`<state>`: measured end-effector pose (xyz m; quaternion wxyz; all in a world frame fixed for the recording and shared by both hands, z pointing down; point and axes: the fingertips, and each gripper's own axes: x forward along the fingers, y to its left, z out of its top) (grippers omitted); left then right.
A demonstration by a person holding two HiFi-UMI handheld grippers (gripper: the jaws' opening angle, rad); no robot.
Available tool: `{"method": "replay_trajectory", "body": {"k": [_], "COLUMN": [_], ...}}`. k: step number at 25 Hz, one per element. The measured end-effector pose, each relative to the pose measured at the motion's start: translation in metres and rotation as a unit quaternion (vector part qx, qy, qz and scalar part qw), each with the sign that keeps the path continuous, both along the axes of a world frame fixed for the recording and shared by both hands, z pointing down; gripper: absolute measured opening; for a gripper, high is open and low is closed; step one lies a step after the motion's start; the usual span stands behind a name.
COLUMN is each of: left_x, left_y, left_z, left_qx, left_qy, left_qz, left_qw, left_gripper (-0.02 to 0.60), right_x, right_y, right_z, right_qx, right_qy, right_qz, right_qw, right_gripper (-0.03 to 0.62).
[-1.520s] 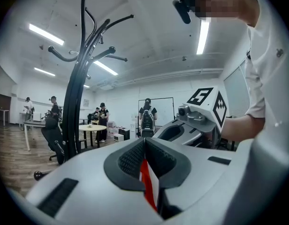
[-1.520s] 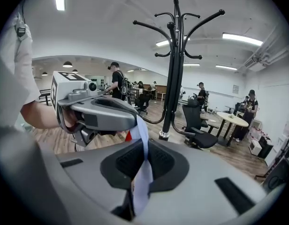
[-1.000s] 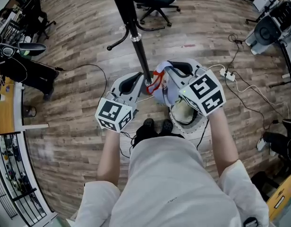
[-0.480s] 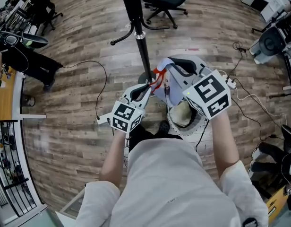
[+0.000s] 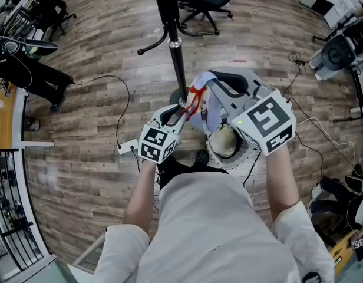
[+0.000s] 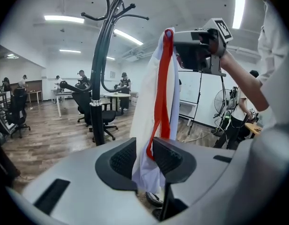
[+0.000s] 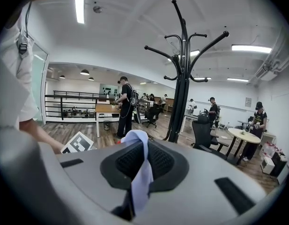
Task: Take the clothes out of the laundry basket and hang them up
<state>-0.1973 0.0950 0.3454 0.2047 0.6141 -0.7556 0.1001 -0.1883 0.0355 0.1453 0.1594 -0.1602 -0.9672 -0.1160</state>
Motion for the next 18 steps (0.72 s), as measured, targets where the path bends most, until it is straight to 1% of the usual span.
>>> {"method": "replay_trajectory", "body": {"k": [2, 4, 7, 9, 13, 18], "left_x": [0.001, -0.001, -0.008, -0.015, -0.037, -0.078], "left_y": [0.001, 0.005, 0.011, 0.016, 0.028, 0.047], "left_z": [0.003, 0.006, 0.005, 0.002, -0.014, -0.047], "left_qx": [-0.004, -0.007, -0.007, -0.005, -0.004, 0.020], "left_qy": [-0.001, -0.003, -0.002, -0.003, -0.029, -0.048], "left_qz": [0.007, 0.010, 0.009, 0.010, 0.010, -0.010], "left_qw": [1.0000, 0.9999, 0.9999, 0.9999, 0.9995, 0.9986], "left_gripper": [0.117, 0.072, 0.035, 0.029, 0.028, 0.026], "right_x": [-0.003, -0.005, -0.008, -0.013, -0.026, -0.040], "right_y": [0.001, 0.002, 0.006, 0.007, 0.005, -0.001], "right_z": [-0.004, -0.007, -0.009, -0.010, -0.016, -0.031], "right_qx": [-0.001, -0.003, -0.008, -0.013, -0.021, -0.034], "right_qy": [-0.005, -0.010, -0.016, -0.020, -0.028, -0.042], "right_qz": [0.005, 0.009, 0.016, 0.021, 0.040, 0.073], "right_qw": [1.000, 1.000, 1.000, 0.999, 0.999, 0.996], "right_gripper": [0.021, 0.021, 0.020, 0.020, 0.020, 0.020]}}
